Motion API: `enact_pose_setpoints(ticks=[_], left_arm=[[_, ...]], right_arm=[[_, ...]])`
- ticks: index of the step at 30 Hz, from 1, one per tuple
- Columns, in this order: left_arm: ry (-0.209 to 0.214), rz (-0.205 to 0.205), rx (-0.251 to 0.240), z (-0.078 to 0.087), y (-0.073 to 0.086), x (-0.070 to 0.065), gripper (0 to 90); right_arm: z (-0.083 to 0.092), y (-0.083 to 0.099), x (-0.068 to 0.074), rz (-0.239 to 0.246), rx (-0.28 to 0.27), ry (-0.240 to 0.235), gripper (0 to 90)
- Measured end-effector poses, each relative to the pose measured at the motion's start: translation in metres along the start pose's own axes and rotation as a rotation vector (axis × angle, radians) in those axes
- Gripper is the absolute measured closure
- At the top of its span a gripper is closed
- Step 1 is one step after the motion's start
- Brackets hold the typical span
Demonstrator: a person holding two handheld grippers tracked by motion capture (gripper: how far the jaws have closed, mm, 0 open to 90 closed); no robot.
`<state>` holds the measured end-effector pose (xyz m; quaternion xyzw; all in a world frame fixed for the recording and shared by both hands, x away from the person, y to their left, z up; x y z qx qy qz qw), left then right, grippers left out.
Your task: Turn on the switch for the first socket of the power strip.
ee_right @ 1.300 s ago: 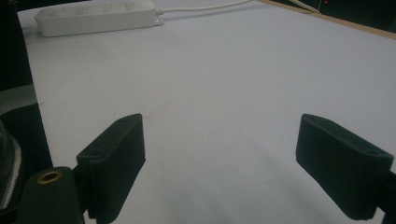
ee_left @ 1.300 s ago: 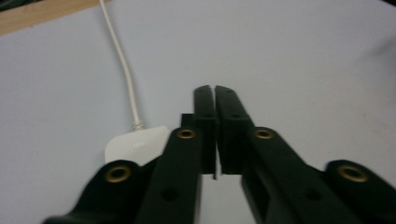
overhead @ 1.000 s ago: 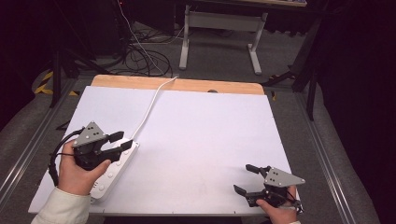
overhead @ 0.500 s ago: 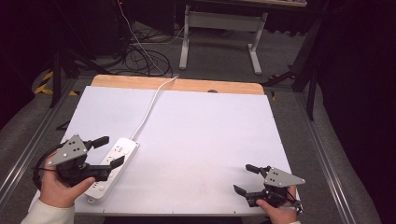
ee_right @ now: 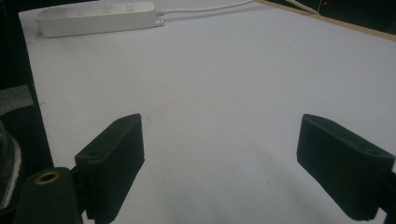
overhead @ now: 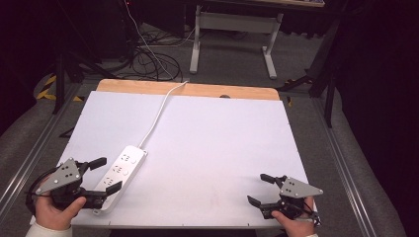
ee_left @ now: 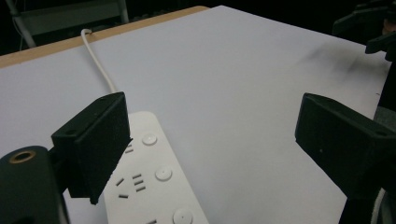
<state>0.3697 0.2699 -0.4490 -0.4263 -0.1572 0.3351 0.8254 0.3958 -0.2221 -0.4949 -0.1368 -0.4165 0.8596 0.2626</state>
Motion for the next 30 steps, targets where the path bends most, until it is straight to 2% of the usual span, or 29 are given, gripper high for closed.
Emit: enact_pose_setpoints(ticks=[5, 9, 15, 21, 23, 26, 30], left_arm=[[-0.013, 0.030, -0.017, -0.004, 0.015, -0.001, 11.3], [-0.024, 0.013, -0.017, -0.005, 0.022, -0.002, 11.2], [-0.043, 0.019, 0.017, -0.007, 0.035, -0.002, 11.3], [-0.060, 0.001, 0.066, -0.010, 0.046, -0.002, 11.4], [-0.052, 0.007, 0.069, -0.011, 0.049, -0.002, 11.4], [-0.027, 0.048, 0.062, -0.014, 0.052, -0.003, 11.6], [-0.042, 0.070, 0.056, -0.014, 0.049, -0.002, 12.0]], right_arm=[[0.000, 0.000, 0.000, 0.001, 0.001, 0.000, 15.7], [0.001, 0.000, -0.001, 0.002, -0.001, 0.003, 15.7], [0.001, 0.001, -0.001, 0.002, 0.001, 0.001, 15.6], [0.000, 0.001, -0.001, 0.002, 0.002, 0.000, 15.5], [0.000, 0.001, -0.001, 0.001, 0.002, 0.001, 15.5], [0.000, 0.001, -0.001, 0.000, 0.003, 0.000, 15.5], [0.000, 0.001, 0.000, 0.002, 0.006, -0.001, 15.4]])
Point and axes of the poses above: each handheld gripper's, and its own axes: z roughly backward along the jaws, y roughly out of its underside, x roughly to its left, the point moved 5 cm from there along -z, roughly forward along the jaws, and after that the axes turned 14 degrees about x, right-handed, at the moved point
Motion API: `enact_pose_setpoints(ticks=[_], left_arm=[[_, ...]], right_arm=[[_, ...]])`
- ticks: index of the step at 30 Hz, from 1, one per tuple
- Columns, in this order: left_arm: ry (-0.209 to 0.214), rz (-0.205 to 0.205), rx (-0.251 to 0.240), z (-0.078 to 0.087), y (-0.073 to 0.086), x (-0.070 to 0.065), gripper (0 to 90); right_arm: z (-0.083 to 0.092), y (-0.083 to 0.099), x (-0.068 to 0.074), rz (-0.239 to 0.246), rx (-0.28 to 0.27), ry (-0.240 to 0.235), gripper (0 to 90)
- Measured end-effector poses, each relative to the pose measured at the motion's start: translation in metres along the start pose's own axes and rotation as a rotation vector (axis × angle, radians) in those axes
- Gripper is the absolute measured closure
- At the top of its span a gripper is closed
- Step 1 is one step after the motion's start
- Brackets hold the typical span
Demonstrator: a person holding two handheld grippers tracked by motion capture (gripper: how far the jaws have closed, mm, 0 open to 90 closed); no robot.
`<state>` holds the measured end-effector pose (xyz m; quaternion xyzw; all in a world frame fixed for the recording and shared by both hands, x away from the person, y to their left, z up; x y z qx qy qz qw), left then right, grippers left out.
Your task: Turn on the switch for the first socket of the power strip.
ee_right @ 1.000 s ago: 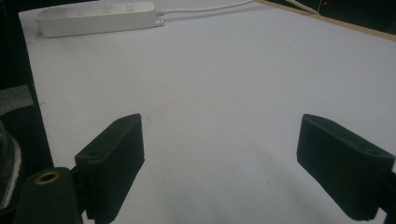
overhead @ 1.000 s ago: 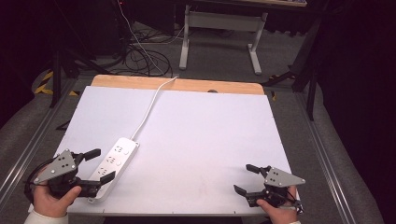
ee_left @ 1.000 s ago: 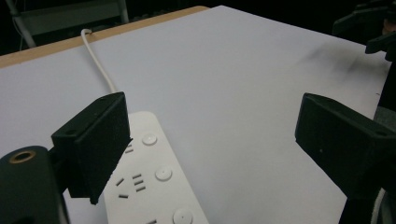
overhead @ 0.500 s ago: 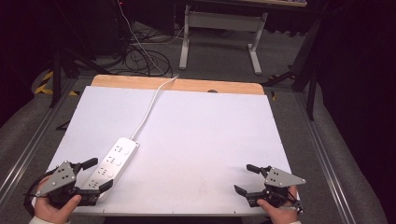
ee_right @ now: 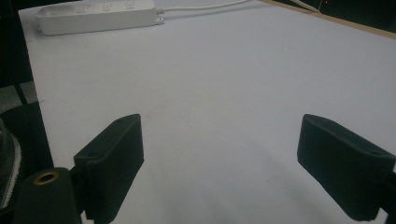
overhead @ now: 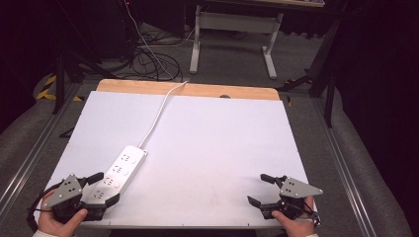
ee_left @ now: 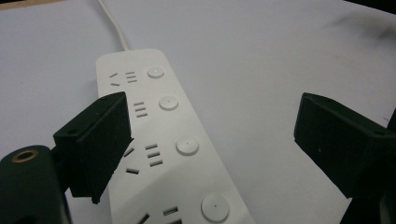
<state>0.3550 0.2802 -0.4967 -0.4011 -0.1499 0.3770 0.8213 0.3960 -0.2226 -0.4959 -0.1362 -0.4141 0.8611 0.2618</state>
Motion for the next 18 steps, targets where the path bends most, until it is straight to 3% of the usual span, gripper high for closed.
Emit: enact_pose_setpoints(ticks=[5, 13, 18], left_arm=[[-0.021, 0.035, 0.007, 0.0024, -0.0011, 0.0001, 12.1], [-0.053, -0.050, 0.013, 0.0044, -0.0038, -0.0037, 11.8], [-0.057, -0.046, 0.010, 0.0047, -0.0042, -0.0048, 11.2]], right_arm=[[-0.0001, 0.0000, -0.0002, 0.000, 0.000, 0.001, 15.3], [0.0001, 0.0001, -0.0001, 0.001, 0.001, 0.001, 15.2], [0.0002, 0.0001, -0.0005, 0.002, 0.000, 0.002, 15.1]])
Point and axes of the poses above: each handheld gripper's, and its own axes: z roughly backward along the jaws, y roughly out of its underside, x roughly to its left, the point moved 5 cm from there along -z, roughly forward along the jaws, and after that the axes turned 14 degrees about x, right-handed, at the moved point
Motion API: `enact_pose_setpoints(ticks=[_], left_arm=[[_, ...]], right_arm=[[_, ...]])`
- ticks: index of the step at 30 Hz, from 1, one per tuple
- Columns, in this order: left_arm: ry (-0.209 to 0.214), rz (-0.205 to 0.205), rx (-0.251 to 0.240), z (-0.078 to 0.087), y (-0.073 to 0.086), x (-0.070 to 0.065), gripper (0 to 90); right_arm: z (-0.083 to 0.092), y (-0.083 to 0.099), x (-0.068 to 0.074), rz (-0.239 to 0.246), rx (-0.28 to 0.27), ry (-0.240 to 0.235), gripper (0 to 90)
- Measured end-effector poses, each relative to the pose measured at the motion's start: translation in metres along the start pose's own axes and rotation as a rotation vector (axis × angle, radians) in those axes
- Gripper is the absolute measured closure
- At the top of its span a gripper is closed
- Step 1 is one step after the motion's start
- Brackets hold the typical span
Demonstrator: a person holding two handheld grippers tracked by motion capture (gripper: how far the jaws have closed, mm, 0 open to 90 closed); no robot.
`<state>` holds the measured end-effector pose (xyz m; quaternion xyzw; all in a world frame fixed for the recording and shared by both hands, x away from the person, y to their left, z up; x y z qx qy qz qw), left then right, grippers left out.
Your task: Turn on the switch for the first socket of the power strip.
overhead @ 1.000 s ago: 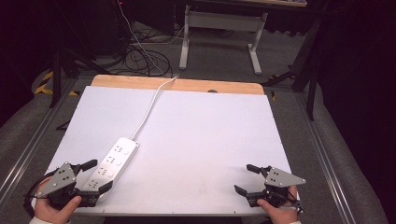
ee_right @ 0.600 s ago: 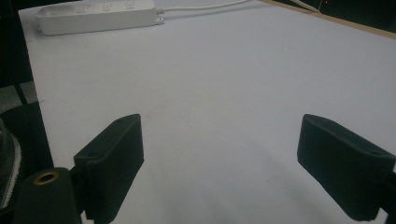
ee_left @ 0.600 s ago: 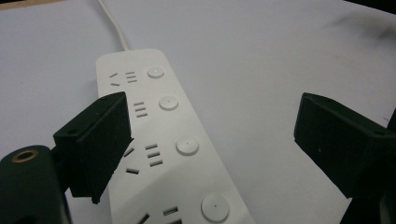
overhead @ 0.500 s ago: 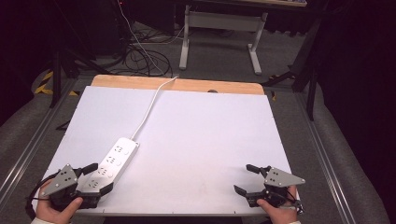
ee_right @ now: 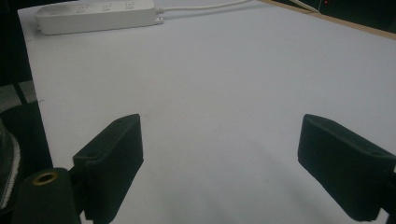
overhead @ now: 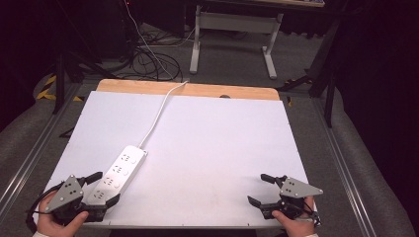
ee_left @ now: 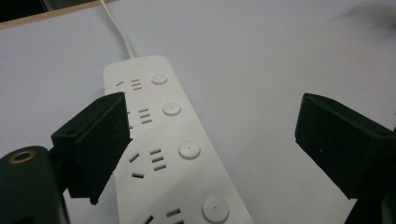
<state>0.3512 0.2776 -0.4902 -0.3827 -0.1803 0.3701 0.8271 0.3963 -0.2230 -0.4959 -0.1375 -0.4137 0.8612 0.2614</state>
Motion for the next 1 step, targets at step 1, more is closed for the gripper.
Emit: enact_pose_setpoints(ticks=[1], left_arm=[[-0.002, 0.003, -0.001, 0.0001, 0.0000, 0.0002, 11.1]], right_arm=[[-0.0001, 0.0000, 0.0000, 0.000, 0.000, 0.000, 15.1]])
Point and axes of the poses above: each handheld gripper's, and its own axes: z roughly backward along the jaws, y roughly out of its underside, x roughly to its left, the point moved 5 cm from there along -z, roughly forward along the jaws, and after that the axes turned 14 degrees about x, right-handed, at the moved point
